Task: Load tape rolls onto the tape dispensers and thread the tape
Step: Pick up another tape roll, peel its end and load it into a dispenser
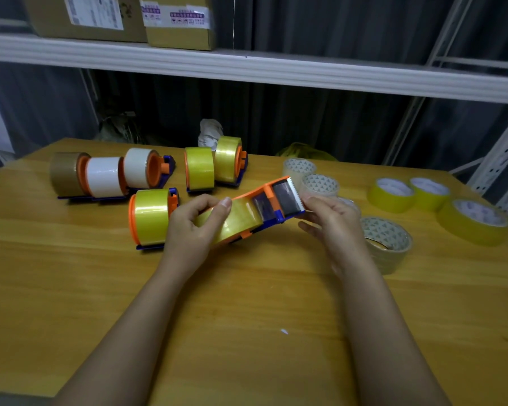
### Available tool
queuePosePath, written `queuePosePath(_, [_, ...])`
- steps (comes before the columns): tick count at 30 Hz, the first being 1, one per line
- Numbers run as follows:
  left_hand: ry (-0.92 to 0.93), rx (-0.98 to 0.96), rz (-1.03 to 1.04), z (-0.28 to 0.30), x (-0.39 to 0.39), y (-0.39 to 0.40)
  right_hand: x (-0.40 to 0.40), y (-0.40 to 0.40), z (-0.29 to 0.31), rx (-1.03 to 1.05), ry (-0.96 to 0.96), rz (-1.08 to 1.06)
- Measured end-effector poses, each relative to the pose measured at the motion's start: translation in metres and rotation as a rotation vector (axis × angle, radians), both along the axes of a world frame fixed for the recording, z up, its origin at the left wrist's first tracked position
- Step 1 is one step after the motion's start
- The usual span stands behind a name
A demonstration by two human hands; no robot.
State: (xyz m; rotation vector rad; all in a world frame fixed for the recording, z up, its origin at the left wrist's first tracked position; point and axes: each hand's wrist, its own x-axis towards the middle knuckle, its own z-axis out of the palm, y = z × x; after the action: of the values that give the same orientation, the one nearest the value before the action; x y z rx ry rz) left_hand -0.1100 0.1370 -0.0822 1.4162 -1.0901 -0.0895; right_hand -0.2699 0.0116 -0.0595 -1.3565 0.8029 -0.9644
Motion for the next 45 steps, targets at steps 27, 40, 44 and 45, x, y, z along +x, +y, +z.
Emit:
queuePosePath(27, [-0.002,-0.022,-0.014,-0.0005,-0.0024,0.0015,-0.0046,-0.0052,0.0025,0.359,-0.456,0.143])
queuePosePath(40, [0.004,-0.033,-0.012,0.0015,-0.0031,0.0019,-0.0042,-0.0056,-0.0013,0.325,-0.333,0.224])
queuePosePath(44, [0.063,-0.041,-0.006,0.0032,-0.0043,0.0005,-0.0016,-0.0009,0.0004,0.275,-0.279,0.259])
queuePosePath(45, [0.064,-0.044,-0.007,0.0034,-0.0049,0.0003,-0.0011,0.0003,0.0007,0.26,-0.265,0.261])
